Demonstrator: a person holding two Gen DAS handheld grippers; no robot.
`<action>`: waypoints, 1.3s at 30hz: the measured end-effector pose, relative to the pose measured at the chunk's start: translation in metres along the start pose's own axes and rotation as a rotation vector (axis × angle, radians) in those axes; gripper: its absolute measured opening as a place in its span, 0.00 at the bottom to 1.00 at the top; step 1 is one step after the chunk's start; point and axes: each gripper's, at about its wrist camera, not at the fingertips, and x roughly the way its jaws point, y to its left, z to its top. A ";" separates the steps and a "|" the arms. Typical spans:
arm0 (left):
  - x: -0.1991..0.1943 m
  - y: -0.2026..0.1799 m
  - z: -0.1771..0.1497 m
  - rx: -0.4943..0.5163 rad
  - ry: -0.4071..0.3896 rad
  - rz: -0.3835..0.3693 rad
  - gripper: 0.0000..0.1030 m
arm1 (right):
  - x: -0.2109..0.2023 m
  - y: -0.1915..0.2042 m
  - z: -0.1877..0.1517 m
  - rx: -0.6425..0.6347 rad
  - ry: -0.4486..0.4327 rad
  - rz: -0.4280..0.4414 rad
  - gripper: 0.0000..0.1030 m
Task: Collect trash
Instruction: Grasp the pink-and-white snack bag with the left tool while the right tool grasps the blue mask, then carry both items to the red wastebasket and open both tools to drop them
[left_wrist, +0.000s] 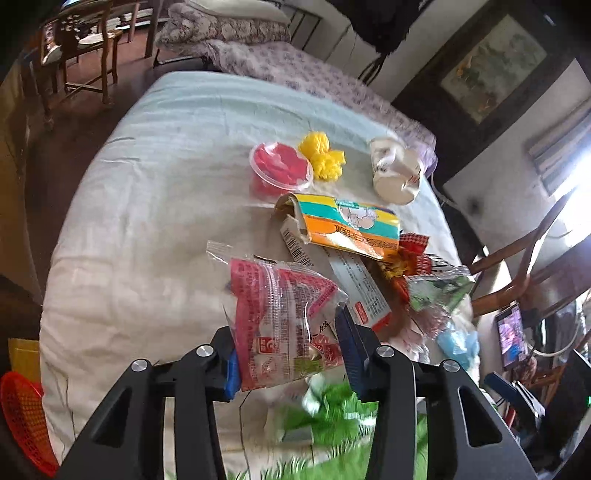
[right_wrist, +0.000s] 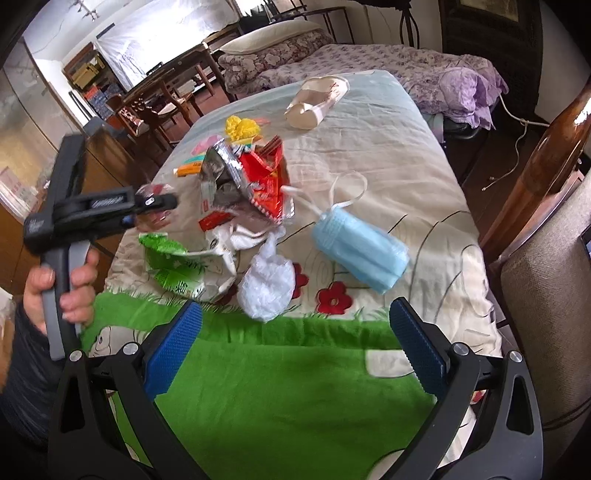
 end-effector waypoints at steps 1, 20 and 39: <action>-0.004 0.004 -0.004 -0.010 -0.012 -0.009 0.42 | -0.002 -0.004 0.004 0.007 -0.007 -0.011 0.95; -0.022 0.028 -0.008 -0.096 -0.059 -0.088 0.42 | 0.055 -0.001 0.038 -0.248 0.222 -0.188 0.65; -0.043 0.025 -0.012 -0.089 -0.122 -0.057 0.42 | -0.005 -0.008 0.033 -0.068 0.037 0.008 0.34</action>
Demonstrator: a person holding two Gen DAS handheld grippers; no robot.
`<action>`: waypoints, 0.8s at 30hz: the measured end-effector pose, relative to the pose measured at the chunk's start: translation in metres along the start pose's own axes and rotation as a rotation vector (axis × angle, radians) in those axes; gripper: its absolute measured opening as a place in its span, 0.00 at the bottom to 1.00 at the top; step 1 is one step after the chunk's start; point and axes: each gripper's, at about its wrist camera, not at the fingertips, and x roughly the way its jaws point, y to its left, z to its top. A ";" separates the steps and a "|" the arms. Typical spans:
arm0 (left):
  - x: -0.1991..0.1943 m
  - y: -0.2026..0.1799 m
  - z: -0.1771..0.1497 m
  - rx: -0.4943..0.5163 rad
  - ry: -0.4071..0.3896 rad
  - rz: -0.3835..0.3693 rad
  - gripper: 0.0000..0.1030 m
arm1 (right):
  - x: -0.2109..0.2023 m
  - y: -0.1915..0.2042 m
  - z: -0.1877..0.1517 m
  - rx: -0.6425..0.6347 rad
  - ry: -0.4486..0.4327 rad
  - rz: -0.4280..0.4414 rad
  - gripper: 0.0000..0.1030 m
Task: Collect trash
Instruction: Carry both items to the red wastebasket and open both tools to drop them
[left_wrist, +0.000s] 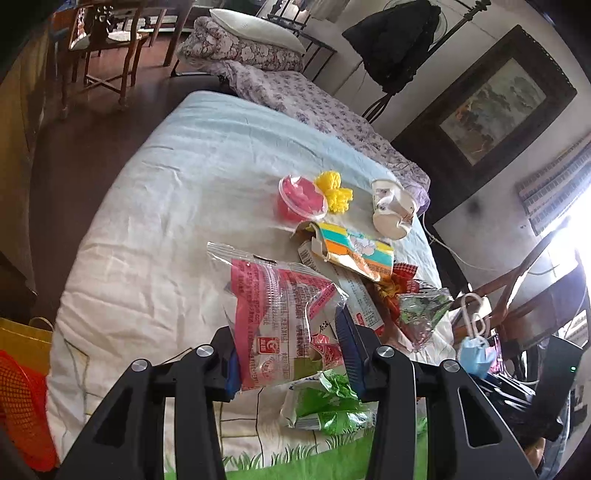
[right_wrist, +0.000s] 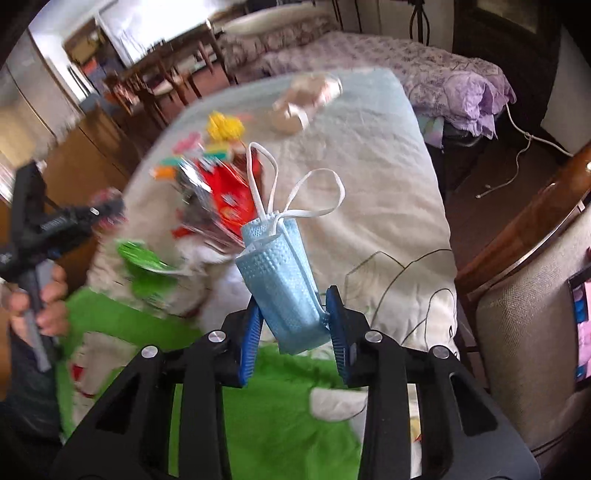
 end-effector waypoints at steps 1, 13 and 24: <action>-0.006 0.000 0.000 0.006 -0.011 0.003 0.42 | -0.004 0.003 0.001 0.000 -0.015 0.008 0.34; -0.093 0.003 -0.013 0.051 -0.116 0.027 0.42 | -0.015 0.088 0.015 -0.157 -0.053 0.164 0.36; -0.173 0.093 -0.047 -0.083 -0.200 0.173 0.42 | 0.021 0.233 0.015 -0.374 0.093 0.384 0.36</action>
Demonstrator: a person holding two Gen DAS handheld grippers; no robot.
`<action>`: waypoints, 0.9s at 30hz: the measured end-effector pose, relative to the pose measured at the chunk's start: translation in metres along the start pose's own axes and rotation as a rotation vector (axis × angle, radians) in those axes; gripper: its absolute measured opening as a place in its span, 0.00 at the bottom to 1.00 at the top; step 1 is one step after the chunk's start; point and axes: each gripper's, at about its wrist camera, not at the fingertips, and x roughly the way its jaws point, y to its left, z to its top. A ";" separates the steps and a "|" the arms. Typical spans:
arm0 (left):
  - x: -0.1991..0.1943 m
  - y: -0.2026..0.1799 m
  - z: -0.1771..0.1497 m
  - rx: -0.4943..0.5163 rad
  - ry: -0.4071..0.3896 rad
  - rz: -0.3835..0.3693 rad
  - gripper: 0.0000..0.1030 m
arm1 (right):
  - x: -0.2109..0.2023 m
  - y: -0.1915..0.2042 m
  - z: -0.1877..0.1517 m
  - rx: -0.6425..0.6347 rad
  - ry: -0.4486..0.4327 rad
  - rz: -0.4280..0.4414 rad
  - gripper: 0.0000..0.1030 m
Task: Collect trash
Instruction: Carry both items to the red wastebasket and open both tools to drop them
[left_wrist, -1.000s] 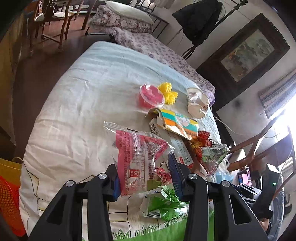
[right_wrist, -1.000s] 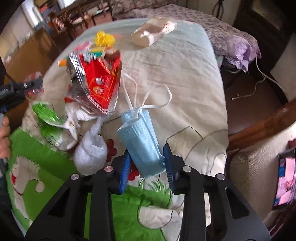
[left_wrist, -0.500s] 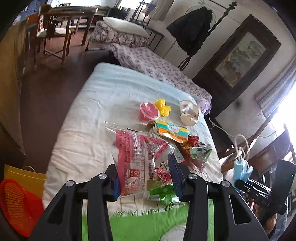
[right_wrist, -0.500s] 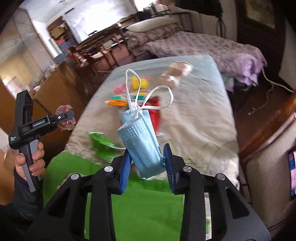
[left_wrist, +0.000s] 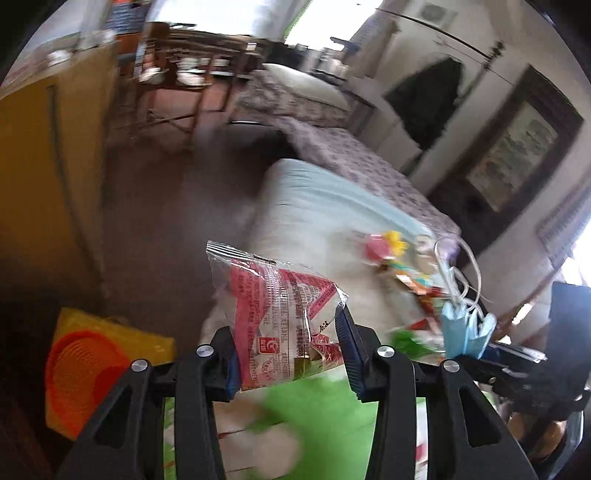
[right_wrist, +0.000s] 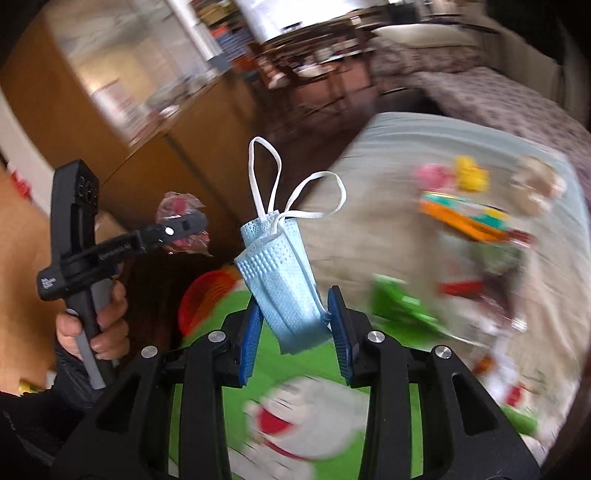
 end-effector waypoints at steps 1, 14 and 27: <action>-0.005 0.013 -0.003 -0.018 -0.002 0.022 0.42 | 0.013 0.012 0.005 -0.018 0.023 0.025 0.36; -0.015 0.223 -0.073 -0.404 0.123 0.298 0.42 | 0.192 0.165 0.034 -0.181 0.369 0.210 0.36; 0.005 0.306 -0.125 -0.621 0.220 0.342 0.43 | 0.312 0.193 0.009 -0.134 0.592 0.202 0.37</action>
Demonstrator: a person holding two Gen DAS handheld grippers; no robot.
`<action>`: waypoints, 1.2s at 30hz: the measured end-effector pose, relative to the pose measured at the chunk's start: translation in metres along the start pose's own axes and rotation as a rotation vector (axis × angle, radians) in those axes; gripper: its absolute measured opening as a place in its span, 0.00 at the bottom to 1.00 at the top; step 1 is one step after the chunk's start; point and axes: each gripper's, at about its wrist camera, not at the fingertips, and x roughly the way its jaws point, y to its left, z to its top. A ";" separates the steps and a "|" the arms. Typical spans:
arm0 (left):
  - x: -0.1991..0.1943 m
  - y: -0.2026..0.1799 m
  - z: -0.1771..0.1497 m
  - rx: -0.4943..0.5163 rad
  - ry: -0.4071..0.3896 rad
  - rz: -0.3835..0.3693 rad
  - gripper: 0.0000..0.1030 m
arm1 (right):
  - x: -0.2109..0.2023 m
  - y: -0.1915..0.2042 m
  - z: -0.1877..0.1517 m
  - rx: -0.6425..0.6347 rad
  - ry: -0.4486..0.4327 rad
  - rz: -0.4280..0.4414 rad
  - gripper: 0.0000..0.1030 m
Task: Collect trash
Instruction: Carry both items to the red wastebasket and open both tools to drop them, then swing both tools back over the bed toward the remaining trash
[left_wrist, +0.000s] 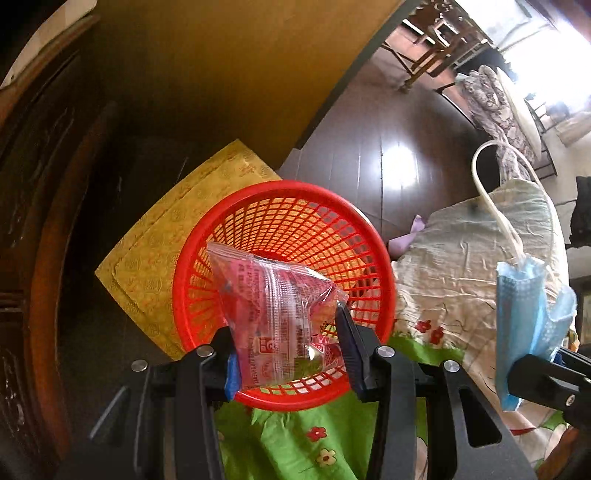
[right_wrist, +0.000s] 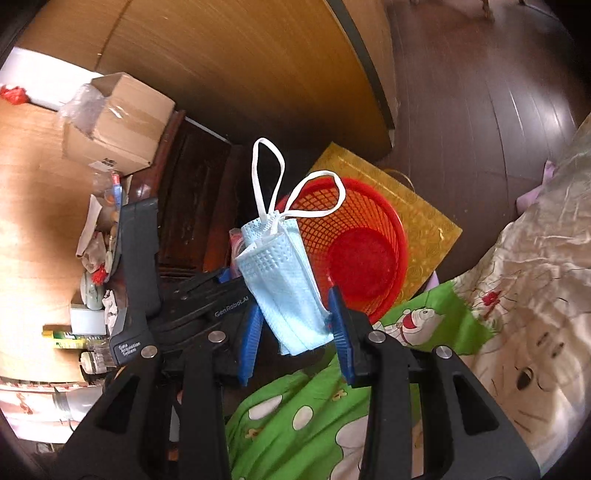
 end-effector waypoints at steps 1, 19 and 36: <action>0.003 0.001 0.000 -0.006 0.002 0.000 0.43 | 0.004 -0.002 0.000 0.005 0.014 0.000 0.37; -0.004 -0.010 0.003 -0.059 -0.047 0.025 0.76 | -0.013 -0.019 0.001 0.067 -0.070 0.050 0.65; -0.068 -0.113 -0.018 0.193 -0.124 -0.108 0.88 | -0.152 -0.026 -0.088 -0.042 -0.438 -0.184 0.87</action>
